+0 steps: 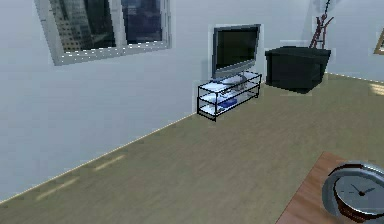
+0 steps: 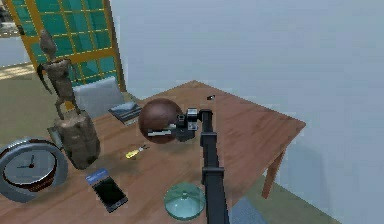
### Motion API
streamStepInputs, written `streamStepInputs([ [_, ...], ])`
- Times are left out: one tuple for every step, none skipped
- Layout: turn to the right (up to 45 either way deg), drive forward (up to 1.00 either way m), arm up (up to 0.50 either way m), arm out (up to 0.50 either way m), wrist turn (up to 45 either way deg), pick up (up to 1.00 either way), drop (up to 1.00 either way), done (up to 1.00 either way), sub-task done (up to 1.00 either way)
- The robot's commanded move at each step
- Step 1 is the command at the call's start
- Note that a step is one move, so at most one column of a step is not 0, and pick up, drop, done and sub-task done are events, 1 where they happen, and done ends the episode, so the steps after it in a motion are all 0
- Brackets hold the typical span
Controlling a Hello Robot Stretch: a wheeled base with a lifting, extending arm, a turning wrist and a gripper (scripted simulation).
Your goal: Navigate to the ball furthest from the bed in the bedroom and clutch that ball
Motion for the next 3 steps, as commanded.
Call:
streamStepInputs([
  [0.0,0.00,0.00,0.00,0.0,1.00,0.00,0.00,0.00],
  [0.0,0.00,0.10,0.00,0.0,0.00,0.00,0.00,0.00],
  [0.0,0.00,0.00,0.00,0.0,0.00,0.00,1.00,0.00],
])
